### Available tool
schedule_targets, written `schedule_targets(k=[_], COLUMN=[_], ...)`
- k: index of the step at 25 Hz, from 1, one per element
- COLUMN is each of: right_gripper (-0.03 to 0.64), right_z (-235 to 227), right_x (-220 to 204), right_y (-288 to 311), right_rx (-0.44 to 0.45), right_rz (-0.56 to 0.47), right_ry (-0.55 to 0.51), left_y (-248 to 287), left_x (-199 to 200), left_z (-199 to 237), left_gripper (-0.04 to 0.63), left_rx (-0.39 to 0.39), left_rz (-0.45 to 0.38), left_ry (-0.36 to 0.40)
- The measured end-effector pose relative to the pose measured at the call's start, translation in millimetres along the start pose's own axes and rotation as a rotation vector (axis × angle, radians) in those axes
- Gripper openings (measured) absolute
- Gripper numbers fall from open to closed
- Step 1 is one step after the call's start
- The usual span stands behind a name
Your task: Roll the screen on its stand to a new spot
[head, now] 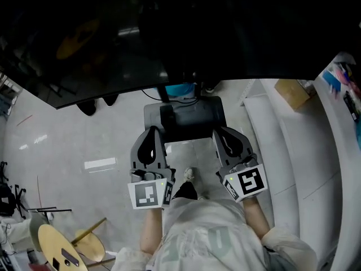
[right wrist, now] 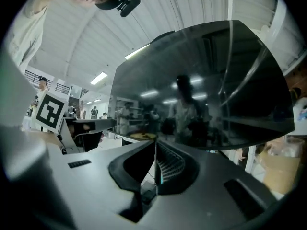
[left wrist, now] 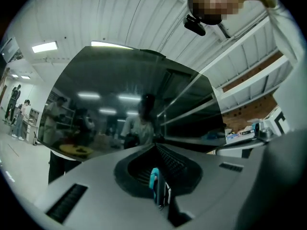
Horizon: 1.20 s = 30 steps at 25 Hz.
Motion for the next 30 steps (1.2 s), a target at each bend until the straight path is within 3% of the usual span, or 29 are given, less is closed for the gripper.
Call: schedule_targets(k=[7, 12, 19, 26, 30], right_gripper=[0.025, 0.025, 0.025, 0.025, 0.04], right_z=[-5.5, -15.6, -52.8, -73.1, -81.1], right_x=[13.1, 13.5, 8.7, 4.5, -0.3], right_y=[83.4, 112.7, 123.7, 125.6, 122.7], right_rx=[-0.016, -0.032, -0.027, 0.019, 0.088], right_rz=[-0.035, -0.05, -0.042, -0.045, -0.063], right_ry=[0.015, 0.026, 0.125, 0.168, 0.276], left_y=[75.8, 110.9, 145.0, 156.9, 150.4], left_x=[-7.2, -22.6, -26.8, -39.1, -39.4], left_z=[34.5, 43.8, 18.7, 3.0, -0.3], left_gripper=[0.015, 0.015, 0.015, 0.015, 0.016], left_rx=[-0.077, -0.115, -0.177, -0.171, -0.21], left_rz=[-0.031, -0.024, -0.038, -0.017, -0.066], left_ry=[0.009, -0.029, -0.042, -0.106, -0.24])
Point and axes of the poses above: the fingertips, and each gripper's own axes: y forward along the fingers, z to its left, x out of its top, the point moved 2 cm from there along -y, backward along the fingers, and after that the axes turned 12 degrees about y, right-handed, at the moved point
